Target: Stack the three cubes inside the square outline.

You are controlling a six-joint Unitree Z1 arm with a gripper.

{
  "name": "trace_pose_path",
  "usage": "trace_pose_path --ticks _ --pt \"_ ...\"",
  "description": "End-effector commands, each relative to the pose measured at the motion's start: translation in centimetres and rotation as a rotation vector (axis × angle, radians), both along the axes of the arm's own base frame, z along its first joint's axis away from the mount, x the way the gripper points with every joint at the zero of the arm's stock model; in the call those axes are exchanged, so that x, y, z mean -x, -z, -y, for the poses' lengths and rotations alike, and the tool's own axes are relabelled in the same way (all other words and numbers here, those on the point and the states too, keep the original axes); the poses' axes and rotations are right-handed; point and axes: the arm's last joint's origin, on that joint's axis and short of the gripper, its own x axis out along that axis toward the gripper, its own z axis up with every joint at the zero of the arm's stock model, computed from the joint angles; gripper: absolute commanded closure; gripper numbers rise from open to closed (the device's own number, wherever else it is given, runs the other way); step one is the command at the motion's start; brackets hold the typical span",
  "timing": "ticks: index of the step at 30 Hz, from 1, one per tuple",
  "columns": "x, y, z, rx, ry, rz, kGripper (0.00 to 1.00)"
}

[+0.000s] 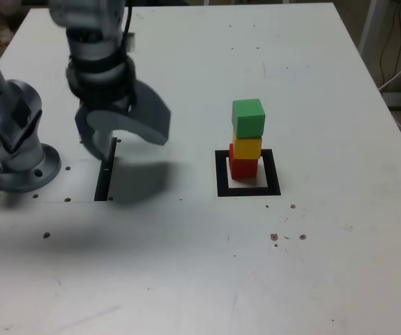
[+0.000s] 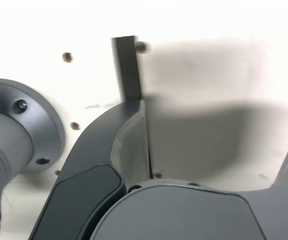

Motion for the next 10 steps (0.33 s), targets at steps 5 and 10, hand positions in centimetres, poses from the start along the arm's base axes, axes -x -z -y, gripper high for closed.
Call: trace_pose_path --ticks 5,10 --pt "2.1 2.8 -0.2 0.019 -0.047 0.011 0.0" --pt "2.6 3.4 -0.3 0.014 -0.059 -0.005 0.0"
